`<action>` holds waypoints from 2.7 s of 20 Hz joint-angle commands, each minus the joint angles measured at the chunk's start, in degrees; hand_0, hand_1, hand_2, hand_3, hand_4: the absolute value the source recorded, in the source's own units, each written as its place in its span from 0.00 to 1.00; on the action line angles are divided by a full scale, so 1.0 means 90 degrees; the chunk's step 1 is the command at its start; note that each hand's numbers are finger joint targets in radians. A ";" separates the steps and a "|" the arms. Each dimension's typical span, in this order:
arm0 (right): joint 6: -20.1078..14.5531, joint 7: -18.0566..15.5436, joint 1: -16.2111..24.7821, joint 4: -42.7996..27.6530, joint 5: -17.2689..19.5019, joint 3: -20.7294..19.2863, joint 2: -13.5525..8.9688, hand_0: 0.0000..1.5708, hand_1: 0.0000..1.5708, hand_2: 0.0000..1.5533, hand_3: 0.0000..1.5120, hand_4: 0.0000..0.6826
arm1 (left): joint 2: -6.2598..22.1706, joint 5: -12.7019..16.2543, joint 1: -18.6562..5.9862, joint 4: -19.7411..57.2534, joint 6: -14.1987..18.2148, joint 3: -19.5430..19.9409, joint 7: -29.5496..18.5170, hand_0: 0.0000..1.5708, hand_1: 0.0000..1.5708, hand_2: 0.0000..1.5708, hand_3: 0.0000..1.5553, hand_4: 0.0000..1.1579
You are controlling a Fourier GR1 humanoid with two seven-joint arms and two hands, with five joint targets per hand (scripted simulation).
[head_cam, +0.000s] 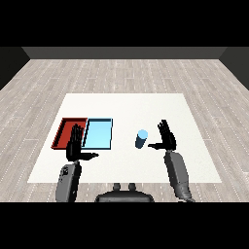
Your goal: Pick the blue can and put it in the blue box
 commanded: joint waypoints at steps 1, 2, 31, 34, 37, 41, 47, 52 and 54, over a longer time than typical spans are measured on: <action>0.0030 -0.0317 -0.0093 0.0555 -0.0003 -0.0101 -0.0049 0.00 0.00 0.00 0.00 0.00 | -0.0089 0.0042 -0.0474 0.0244 0.0122 0.0012 0.0084 0.00 0.00 0.00 0.00 0.00; -0.0164 -0.0149 -0.0142 0.0634 0.0076 0.0004 0.0108 0.00 0.00 0.00 0.00 0.00 | 0.0138 0.0291 0.0165 0.0218 -0.0342 0.0214 -0.0255 0.00 0.00 0.00 0.00 0.00; -0.0371 -0.0530 -0.0917 0.1827 -0.0004 0.0450 0.0447 0.00 0.00 0.00 0.00 0.00 | 0.0053 0.0114 -0.0390 0.0363 0.0128 0.0226 -0.0136 0.00 0.00 0.00 0.00 0.00; -0.0202 -0.1095 -0.1270 0.2619 -0.0027 0.0366 0.0425 0.00 0.00 0.00 0.00 0.00 | -0.0159 -0.0236 0.0339 -0.0664 0.0338 -0.0250 0.0111 0.00 0.00 0.00 0.00 0.00; -0.0319 -0.1127 -0.1720 0.3180 -0.0140 0.0463 0.0448 0.00 0.00 0.00 0.00 0.00 | 0.0075 0.0028 0.0014 -0.0294 0.0063 0.0007 0.0165 0.00 0.00 0.00 0.00 0.00; -0.0426 -0.1173 -0.1607 0.2971 -0.0112 0.0615 0.0449 0.00 0.00 0.00 0.00 0.00 | -0.0059 -0.0159 0.0161 -0.0287 0.0178 -0.0122 -0.0055 0.00 0.00 0.00 0.00 0.00; -0.0116 -0.1174 -0.2108 0.3693 -0.0101 0.0308 0.0212 0.00 0.00 0.00 0.00 0.00 | 0.0140 0.0091 -0.0003 -0.0281 0.0028 0.0105 0.0250 0.00 0.00 0.00 0.00 0.00; -0.0552 -0.1487 -0.1671 0.3422 -0.0590 0.1229 0.0449 0.00 0.00 0.00 0.00 0.00 | 0.0085 0.0261 0.0106 -0.0456 0.0051 0.0107 0.0245 0.00 0.00 0.00 0.00 0.00; -0.0283 -0.1479 -0.1699 0.3597 -0.0504 0.0874 0.0194 0.00 0.00 0.00 0.00 0.00 | -0.0065 0.0062 0.0558 -0.0342 -0.0021 -0.0067 -0.0307 0.00 0.00 0.00 0.00 0.00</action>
